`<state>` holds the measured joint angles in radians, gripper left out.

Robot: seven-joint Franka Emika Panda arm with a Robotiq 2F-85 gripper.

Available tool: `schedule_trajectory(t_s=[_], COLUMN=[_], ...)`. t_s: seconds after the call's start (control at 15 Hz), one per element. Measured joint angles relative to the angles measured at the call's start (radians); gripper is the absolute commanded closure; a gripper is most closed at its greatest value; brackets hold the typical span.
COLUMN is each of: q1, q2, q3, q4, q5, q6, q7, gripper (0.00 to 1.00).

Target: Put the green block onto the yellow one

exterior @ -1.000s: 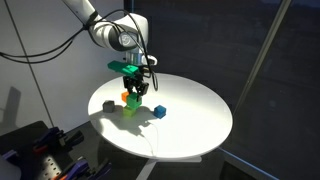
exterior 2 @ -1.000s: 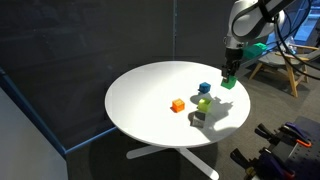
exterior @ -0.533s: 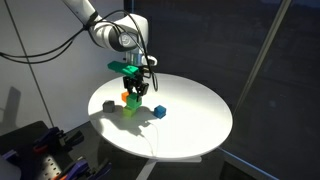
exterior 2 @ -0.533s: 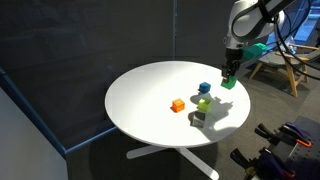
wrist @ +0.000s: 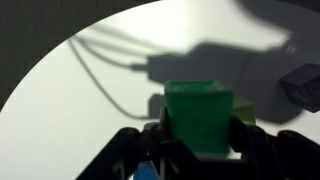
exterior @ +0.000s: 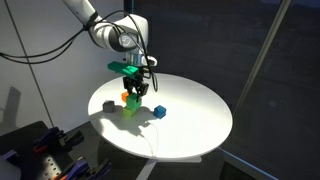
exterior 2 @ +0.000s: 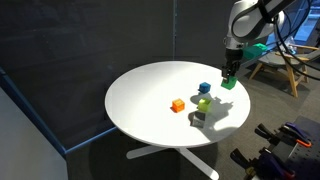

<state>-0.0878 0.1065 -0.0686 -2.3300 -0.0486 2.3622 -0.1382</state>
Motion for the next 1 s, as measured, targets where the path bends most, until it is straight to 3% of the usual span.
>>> schedule_trajectory(t_s=[1.0], q1=[0.045], q2=[-0.018], q3=[0.013], q4=[0.081], q5=[-0.022], q6=[-0.115], q7=[0.021], gripper=[0.72])
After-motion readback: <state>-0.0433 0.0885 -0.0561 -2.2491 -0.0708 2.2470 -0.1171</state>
